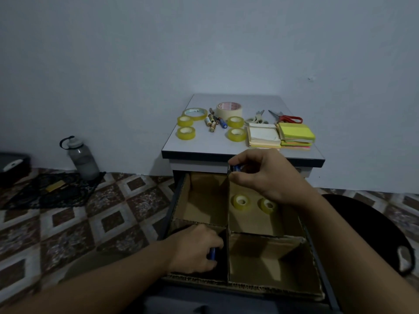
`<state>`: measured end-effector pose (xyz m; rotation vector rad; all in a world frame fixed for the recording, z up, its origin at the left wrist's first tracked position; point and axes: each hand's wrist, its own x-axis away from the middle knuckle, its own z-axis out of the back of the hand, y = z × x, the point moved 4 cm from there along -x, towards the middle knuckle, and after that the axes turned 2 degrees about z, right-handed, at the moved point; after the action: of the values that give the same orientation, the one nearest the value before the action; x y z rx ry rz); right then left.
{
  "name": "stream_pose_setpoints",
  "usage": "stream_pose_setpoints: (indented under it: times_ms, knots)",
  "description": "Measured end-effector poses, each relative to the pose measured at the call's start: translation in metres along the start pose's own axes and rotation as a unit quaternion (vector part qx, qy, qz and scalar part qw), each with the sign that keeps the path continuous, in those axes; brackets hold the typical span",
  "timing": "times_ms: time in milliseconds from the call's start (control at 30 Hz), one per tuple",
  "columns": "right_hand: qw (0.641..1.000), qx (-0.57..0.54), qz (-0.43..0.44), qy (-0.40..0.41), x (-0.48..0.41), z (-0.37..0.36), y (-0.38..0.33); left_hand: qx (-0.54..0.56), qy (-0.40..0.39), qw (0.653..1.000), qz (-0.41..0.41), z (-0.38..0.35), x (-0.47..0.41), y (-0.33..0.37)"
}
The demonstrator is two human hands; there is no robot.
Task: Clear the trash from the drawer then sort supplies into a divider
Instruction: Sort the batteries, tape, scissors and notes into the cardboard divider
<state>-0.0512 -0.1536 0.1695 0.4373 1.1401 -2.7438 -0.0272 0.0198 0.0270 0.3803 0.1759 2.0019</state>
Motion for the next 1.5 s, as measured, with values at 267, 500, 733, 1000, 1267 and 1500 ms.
stream_pose_setpoints:
  times_ms: [267, 500, 733, 1000, 1267, 1500]
  knots:
    - [1.0, -0.015, -0.018, -0.02, 0.008, -0.012, 0.01, 0.005, 0.009, 0.999, -0.038, -0.014, -0.003, -0.004]
    - [0.998, -0.021, -0.044, -0.033, 0.019, -0.021, 0.021, 0.048, 0.092, 0.994, -0.037, 0.008, 0.009, -0.006]
    - [0.993, 0.007, -0.083, -0.088, 0.041, -0.053, 0.021, 0.052, 0.31, 0.948, 0.05, 0.056, 0.035, -0.052]
    - [0.969, 0.073, -0.063, -0.229, 0.056, -0.109, -0.001, 0.229, 0.302, 0.9, 0.215, 0.034, 0.043, -0.11]
    - [0.915, 0.264, 0.002, -0.306, 0.051, -0.165, 0.005, 0.265, 0.295, 0.895, 0.206, 0.039, 0.045, -0.111]
    - [0.871, 0.336, 0.03, -0.357, 0.053, -0.176, 0.002, 0.271, 0.284, 0.896, 0.208, 0.036, 0.044, -0.112]
